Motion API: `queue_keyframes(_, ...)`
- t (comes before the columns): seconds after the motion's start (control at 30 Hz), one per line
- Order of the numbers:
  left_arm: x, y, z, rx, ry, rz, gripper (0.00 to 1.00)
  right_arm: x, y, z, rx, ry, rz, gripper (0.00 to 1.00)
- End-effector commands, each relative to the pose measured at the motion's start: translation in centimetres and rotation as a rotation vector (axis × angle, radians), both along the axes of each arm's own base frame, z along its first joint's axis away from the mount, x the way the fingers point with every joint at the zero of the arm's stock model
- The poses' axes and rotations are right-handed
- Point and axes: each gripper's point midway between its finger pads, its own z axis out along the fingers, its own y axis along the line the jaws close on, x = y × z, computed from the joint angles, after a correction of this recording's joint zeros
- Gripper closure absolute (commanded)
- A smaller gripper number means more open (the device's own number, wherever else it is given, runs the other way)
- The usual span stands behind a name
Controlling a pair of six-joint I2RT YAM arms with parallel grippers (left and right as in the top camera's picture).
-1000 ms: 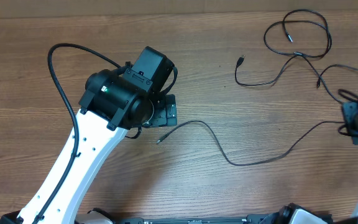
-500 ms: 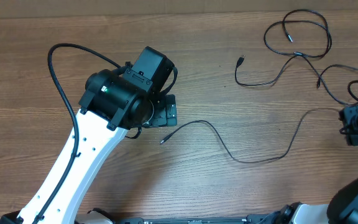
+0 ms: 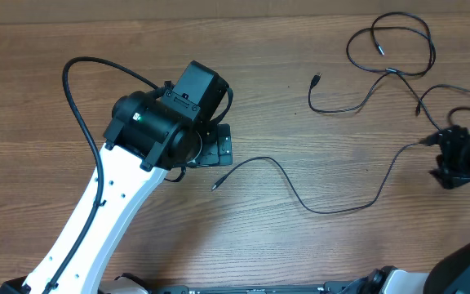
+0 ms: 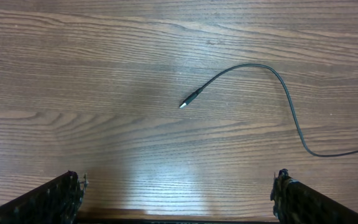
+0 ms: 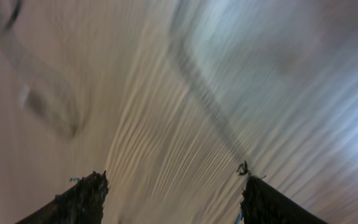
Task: Untangle cables
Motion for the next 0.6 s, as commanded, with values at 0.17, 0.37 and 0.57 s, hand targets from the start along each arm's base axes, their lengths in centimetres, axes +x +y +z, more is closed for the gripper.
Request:
queue_keyframes(0.17,0.4,0.1,1.3,-0.029,-0.051,0.048,0.01,1.0,12.6,2.7,0.112,-0.188,0.620,0.23)
queue_keyframes(0.37,0.6,0.1,1.3,-0.059,-0.053,0.130,0.01,0.8,20.1,1.4,0.062,-0.193,0.906,0.00)
queue_keyframes(0.57,0.5,0.5,1.3,-0.051,-0.053,0.174,0.00,0.0,25.3,0.1,-0.036,-0.186,1.113,0.00)
